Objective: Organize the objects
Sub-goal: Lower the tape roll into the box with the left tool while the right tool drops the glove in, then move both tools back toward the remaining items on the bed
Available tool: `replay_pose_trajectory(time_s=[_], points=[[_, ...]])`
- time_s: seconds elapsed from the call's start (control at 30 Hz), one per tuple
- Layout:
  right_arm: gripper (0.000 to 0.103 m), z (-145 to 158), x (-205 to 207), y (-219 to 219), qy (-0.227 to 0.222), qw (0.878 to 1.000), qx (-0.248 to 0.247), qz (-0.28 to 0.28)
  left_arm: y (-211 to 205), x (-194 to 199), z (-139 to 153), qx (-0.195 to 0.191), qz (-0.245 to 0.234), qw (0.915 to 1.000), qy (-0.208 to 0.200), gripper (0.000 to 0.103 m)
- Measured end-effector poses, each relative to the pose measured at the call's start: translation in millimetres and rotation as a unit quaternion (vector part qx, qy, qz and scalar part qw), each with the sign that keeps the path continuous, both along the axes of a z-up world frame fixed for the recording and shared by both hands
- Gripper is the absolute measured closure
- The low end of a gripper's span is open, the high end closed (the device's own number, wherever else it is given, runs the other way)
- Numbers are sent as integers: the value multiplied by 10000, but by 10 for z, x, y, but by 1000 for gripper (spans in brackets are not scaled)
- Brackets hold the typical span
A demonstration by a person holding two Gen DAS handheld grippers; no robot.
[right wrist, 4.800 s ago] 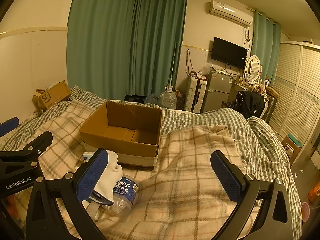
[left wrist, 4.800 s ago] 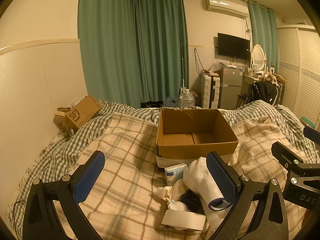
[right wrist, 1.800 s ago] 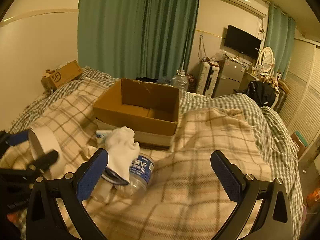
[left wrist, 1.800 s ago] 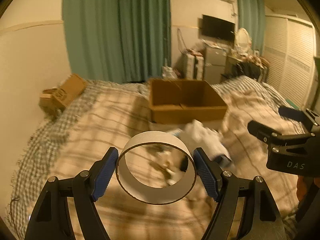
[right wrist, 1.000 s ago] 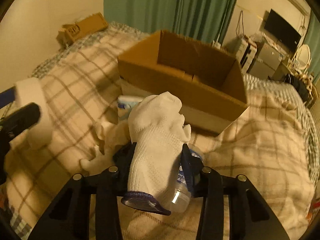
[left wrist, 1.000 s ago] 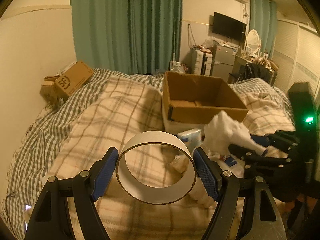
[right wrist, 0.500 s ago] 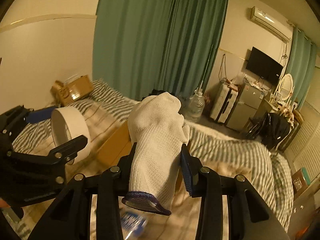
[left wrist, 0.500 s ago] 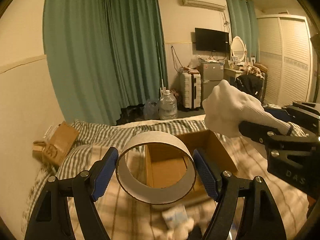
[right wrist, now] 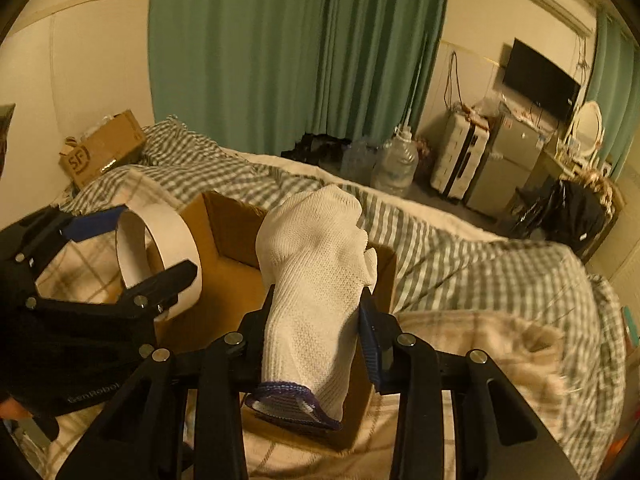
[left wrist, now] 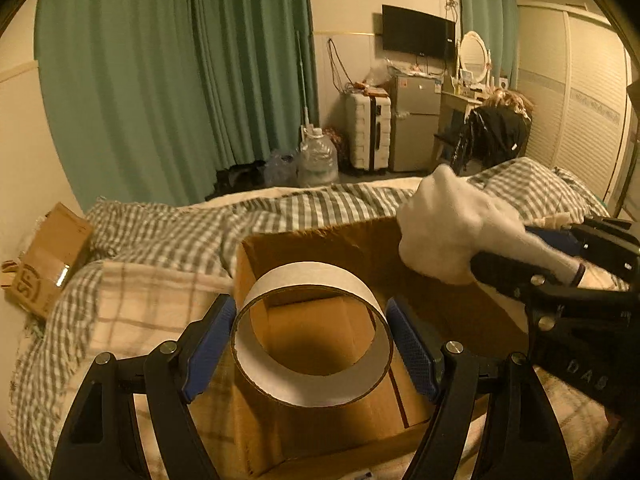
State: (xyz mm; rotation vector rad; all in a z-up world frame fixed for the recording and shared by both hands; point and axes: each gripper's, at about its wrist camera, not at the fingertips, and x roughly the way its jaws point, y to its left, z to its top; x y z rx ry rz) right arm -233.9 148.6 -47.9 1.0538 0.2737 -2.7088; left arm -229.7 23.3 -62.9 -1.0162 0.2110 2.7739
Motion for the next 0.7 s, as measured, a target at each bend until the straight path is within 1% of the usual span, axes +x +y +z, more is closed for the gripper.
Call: replay_pose_trajectory(time_s=[0.03,0.07,0.1,0.13,0.17,0.2,0.3,0.43,0.5,0.57,0.6,0.7], points=[[61,-2,-8,26,11,10000,-69,-51,4,-19,-8,2,-14,10000,-24,23],[47,8,0,57,14,9999,-114,-87,1,1,-13,6,-9,10000,-58,22],[38,52,10,90,69,9997,-181,-126,-4,12,-1,2,22,10000,-75,21],[27,128,42,145,174,9994,-268,-161,-16,32,5,-8,44,10000,-70,13],[25,198,87,186,268,9988,-348,-194,-27,75,44,-51,106,9999,-30,6],[25,297,154,213,330,9984,-411,-218,-29,109,92,-72,140,9999,15,4],[22,519,341,292,506,9974,-425,-305,-62,288,261,-97,186,9996,178,3],[21,805,705,335,679,9967,-234,-385,-178,617,501,-66,276,9992,284,3],[21,944,970,314,796,9961,-190,-326,-271,841,643,-1,351,9987,380,3],[21,1053,1198,308,889,9955,-166,-269,-363,1036,758,44,415,9981,463,0],[21,1117,1349,287,951,9951,-129,-236,-424,1193,827,54,484,9973,557,0],[21,1231,1729,228,1091,9939,-21,-182,-545,1534,922,31,688,9950,726,0]])
